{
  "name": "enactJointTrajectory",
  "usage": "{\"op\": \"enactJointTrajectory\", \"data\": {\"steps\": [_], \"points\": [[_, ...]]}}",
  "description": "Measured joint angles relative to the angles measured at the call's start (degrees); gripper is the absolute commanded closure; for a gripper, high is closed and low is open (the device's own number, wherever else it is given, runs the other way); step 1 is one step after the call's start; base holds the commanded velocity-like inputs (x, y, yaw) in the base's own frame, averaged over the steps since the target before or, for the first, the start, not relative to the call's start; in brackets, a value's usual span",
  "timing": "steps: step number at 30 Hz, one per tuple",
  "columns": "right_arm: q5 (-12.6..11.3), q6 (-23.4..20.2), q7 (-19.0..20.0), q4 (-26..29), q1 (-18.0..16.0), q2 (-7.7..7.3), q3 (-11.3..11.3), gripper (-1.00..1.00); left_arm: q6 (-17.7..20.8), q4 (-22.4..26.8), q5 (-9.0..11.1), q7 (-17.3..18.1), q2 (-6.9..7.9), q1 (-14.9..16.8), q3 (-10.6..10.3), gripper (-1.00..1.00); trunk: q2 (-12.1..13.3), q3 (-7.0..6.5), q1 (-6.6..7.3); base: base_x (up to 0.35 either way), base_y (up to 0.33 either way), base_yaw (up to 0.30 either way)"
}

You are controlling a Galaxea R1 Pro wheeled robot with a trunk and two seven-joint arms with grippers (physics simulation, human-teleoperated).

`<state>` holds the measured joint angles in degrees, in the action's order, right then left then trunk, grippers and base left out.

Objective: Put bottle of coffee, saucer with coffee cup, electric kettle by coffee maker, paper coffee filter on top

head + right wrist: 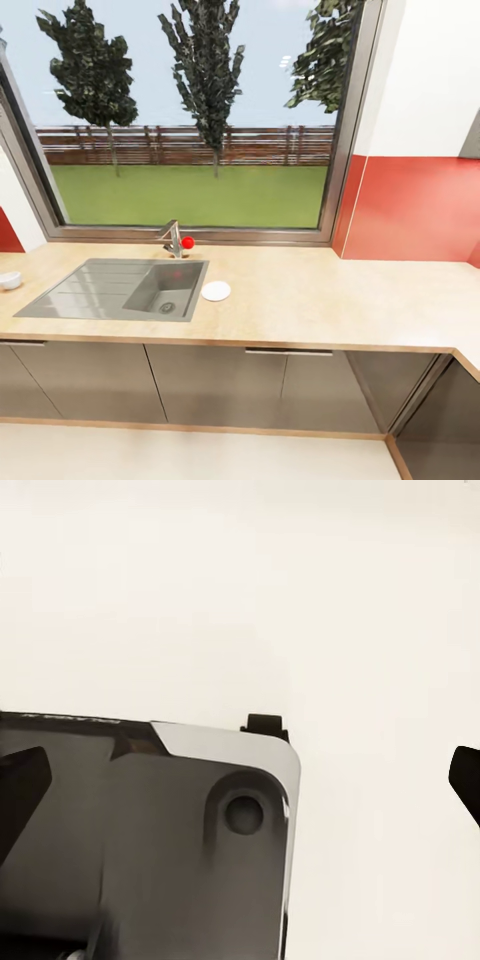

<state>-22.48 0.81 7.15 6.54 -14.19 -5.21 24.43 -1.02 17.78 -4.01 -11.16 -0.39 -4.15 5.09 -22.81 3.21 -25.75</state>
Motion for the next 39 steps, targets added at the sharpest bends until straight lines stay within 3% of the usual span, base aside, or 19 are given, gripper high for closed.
{"op": "enactJointTrajectory", "data": {"steps": [9,16,19,22,27,30,36,39], "points": [[-0.03,-0.3,0.39,0.09,0.0,-0.02,-0.07,-1.0,-0.28,8.27,0.15,0.02,-0.19,0.04,0.23,-1.0,0.0,-0.81,0.0,0.0,0.0,-0.006],[-0.13,-0.24,0.46,0.82,0.0,0.47,0.01,-1.0,-7.29,19.84,0.28,0.04,-0.33,-0.03,0.42,-1.0,0.01,-1.43,0.0,0.0,0.0,-0.079],[-0.14,-0.13,0.5,3.61,-0.01,0.56,0.08,-1.0,-8.44,25.97,0.76,0.49,-0.33,-0.05,0.56,-1.0,0.01,-1.7,0.0,0.0,0.0,-0.103],[-0.22,-0.11,0.51,7.81,-0.01,0.59,0.19,-1.0,-8.81,33.77,2.72,1.46,-0.16,-0.14,0.73,-1.0,0.01,-1.97,0.0,0.0,0.0,-0.108],[-0.19,-0.03,0.48,12.61,-0.01,0.64,0.21,-1.0,-8.94,48.49,10.67,2.94,0.21,-0.29,0.59,-1.0,-0.02,-2.39,0.0,0.0,0.0,-0.116],[-0.19,-0.02,0.49,14.92,-0.01,1.29,0.24,-1.0,-8.78,55.16,13.9,3.56,0.28,-0.21,0.39,-1.0,-0.04,-2.62,-0.01,0.0,0.0,-0.157],[-0.09,-0.02,0.52,20.14,-0.02,2.89,0.2,-1.0,-8.27,64.48,15.15,3.77,0.3,0.57,0.22,-1.0,-0.08,-3.07,-0.01,0.0,0.0,-0.181],[-0.07,-0.02,0.55,23.72,-0.02,3.64,0.2,-1.0,-7.73,68.86,15.14,3.74,0.31,2.52,0.25,-1.0,-0.09,-3.28,-0.02,0.0,0.0,-0.115]]}}
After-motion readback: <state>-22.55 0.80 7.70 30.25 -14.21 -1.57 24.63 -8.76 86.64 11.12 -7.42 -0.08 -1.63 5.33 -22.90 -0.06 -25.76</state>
